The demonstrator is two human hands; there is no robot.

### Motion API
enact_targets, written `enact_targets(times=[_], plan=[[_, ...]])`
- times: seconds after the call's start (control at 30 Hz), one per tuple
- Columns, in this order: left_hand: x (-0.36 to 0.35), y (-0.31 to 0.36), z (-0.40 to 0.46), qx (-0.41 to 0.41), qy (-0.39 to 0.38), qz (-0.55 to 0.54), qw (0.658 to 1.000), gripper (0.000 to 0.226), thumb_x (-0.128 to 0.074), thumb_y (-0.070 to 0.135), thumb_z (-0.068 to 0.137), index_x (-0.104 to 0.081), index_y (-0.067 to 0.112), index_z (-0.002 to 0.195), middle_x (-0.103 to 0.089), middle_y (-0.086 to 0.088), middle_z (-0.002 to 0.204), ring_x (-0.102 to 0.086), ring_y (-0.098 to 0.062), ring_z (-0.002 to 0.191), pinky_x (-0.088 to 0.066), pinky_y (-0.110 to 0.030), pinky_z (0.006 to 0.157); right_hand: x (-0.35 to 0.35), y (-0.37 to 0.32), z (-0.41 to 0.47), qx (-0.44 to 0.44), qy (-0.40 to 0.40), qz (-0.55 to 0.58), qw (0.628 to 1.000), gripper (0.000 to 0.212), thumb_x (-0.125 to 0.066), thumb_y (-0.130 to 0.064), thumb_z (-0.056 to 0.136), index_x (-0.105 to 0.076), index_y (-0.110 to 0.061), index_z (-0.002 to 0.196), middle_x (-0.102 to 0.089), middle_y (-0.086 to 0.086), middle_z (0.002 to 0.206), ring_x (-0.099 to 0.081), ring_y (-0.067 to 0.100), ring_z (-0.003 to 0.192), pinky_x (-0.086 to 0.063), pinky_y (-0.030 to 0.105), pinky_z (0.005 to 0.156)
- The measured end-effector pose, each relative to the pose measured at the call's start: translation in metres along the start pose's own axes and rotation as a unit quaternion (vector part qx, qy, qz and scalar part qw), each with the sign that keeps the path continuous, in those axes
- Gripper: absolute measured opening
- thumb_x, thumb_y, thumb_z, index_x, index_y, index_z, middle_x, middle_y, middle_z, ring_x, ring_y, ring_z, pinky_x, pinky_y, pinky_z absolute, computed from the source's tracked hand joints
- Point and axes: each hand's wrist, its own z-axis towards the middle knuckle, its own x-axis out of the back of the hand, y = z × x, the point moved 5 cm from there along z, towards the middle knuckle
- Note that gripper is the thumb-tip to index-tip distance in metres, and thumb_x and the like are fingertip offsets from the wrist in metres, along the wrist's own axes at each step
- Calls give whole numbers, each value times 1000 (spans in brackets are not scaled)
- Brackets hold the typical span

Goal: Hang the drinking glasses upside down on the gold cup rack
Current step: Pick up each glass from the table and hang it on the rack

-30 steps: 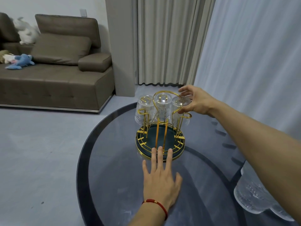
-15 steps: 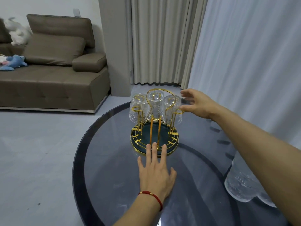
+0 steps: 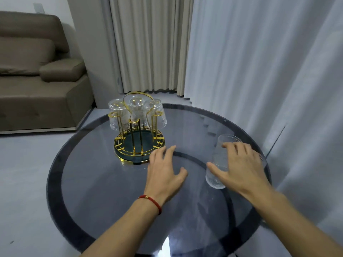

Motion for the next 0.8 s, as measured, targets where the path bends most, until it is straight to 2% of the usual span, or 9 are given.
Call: enact_targets(times=[0.13, 0.27, 0.37, 0.5, 0.57, 0.63, 0.7, 0.77, 0.8], plan=[[-1, 9, -4, 2, -14, -38, 999, 62, -66, 27, 84, -46, 19, 143, -52, 0, 138, -33, -17, 132, -27, -25, 104, -11, 2, -7, 38, -13, -89, 995, 85, -44, -76, 85, -42, -17, 147, -51, 6, 134, -45, 28, 128, -35, 45, 109], [-4, 20, -7, -4, -32, -67, 997, 53, -67, 24, 86, -52, 21, 137, -58, 3, 129, -42, -12, 124, -32, -23, 99, -13, 1, -3, 38, 0, -109, 993, 85, -48, -73, 87, -42, -14, 147, -55, 11, 132, -45, 33, 127, -30, 49, 113], [-6, 27, -10, -4, -54, -120, 991, 48, -67, 25, 87, -54, 26, 133, -60, 6, 124, -51, -8, 118, -43, -27, 98, -12, -3, -1, 30, -7, -126, 991, 83, -50, -72, 86, -40, -15, 145, -57, 12, 128, -45, 34, 127, -19, 54, 119], [-14, 29, -12, 36, -137, -242, 960, 58, -70, 45, 83, -49, 35, 137, -60, 6, 127, -62, -5, 109, -54, -28, 91, -3, -20, -5, 104, 81, -26, 991, 80, -75, -54, 71, -55, -11, 135, -61, 12, 115, -57, 34, 115, -24, 57, 118], [-19, 30, -16, 47, -179, -305, 934, 73, -72, 55, 78, -41, 39, 142, -57, 4, 134, -64, -9, 114, -55, -39, 97, -4, -35, -9, 163, 79, 34, 983, 86, -73, -51, 68, -50, -13, 141, -57, 10, 119, -57, 30, 116, -30, 54, 113], [-14, 26, -18, 62, -170, -334, 925, 81, -75, 58, 73, -37, 41, 143, -55, 2, 138, -61, -14, 120, -52, -45, 101, -3, -49, -10, 201, 56, 110, 972, 89, -66, -54, 69, -45, -16, 146, -55, 8, 125, -55, 26, 118, -38, 48, 104], [-6, 17, -16, 78, -149, -347, 923, 80, -78, 56, 72, -40, 40, 141, -55, 3, 137, -60, -10, 120, -54, -46, 100, -3, -63, -10, 235, 40, 186, 953, 86, -68, -41, 68, -45, -15, 147, -56, 7, 132, -54, 27, 121, -44, 47, 101], [2, 11, -14, 85, -135, -360, 919, 66, -81, 51, 72, -51, 40, 131, -63, 4, 125, -64, -3, 108, -59, -38, 89, -4, -80, -10, 286, 33, 214, 934, 89, -82, -28, 67, -46, -14, 147, -57, 6, 137, -55, 27, 124, -47, 45, 102], [6, 8, -13, 93, -122, -376, 914, 59, -83, 48, 71, -57, 39, 123, -67, 2, 116, -67, -1, 100, -60, -32, 81, -6, -86, -10, 304, 29, 223, 926, 91, -87, -29, 68, -46, -15, 148, -57, 4, 139, -54, 25, 127, -46, 43, 105]])
